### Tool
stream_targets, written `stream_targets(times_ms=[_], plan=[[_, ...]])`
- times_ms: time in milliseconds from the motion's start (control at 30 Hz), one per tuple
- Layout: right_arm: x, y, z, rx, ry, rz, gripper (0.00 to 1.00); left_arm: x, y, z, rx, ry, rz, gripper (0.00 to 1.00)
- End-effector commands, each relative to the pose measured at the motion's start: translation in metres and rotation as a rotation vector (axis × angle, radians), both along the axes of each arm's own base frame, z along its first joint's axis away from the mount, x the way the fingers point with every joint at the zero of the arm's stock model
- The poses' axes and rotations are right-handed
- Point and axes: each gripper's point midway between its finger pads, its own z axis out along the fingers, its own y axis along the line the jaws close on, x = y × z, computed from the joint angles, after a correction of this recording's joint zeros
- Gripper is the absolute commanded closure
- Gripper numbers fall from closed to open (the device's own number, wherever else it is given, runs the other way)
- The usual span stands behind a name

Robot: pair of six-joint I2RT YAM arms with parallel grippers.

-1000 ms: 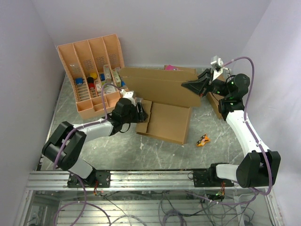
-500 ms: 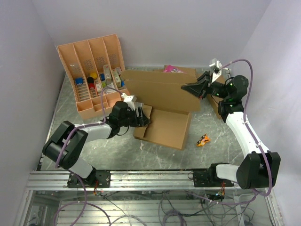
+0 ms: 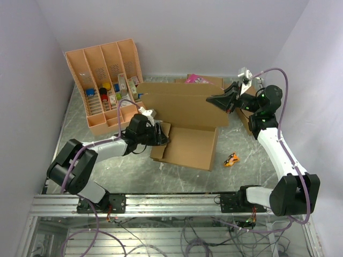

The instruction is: Fold the paper box

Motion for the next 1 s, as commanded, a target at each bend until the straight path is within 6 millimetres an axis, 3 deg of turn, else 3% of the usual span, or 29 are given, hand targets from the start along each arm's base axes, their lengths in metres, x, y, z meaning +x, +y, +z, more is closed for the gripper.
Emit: stream_targets(times_ms=[0, 67, 400, 700, 967], plan=[[-0.003, 0.001, 0.002, 0.000, -0.006, -0.001, 1.00, 0.002, 0.004, 0.007, 0.051, 0.004, 0.021, 0.48], [-0.002, 0.001, 0.001, -0.001, -0.006, -0.002, 1.00, 0.000, 0.003, 0.007, 0.046, 0.008, 0.016, 0.48], [0.001, 0.001, -0.005, -0.013, -0.001, -0.014, 1.00, -0.005, -0.013, 0.039, -0.090, -0.022, -0.033, 0.20], [0.001, -0.001, -0.008, -0.026, -0.013, -0.026, 1.00, -0.005, -0.017, 0.062, -0.234, -0.010, -0.019, 0.20], [0.002, -0.002, -0.013, -0.037, -0.017, -0.036, 1.00, -0.002, -0.006, 0.073, -0.347, 0.001, 0.016, 0.18]])
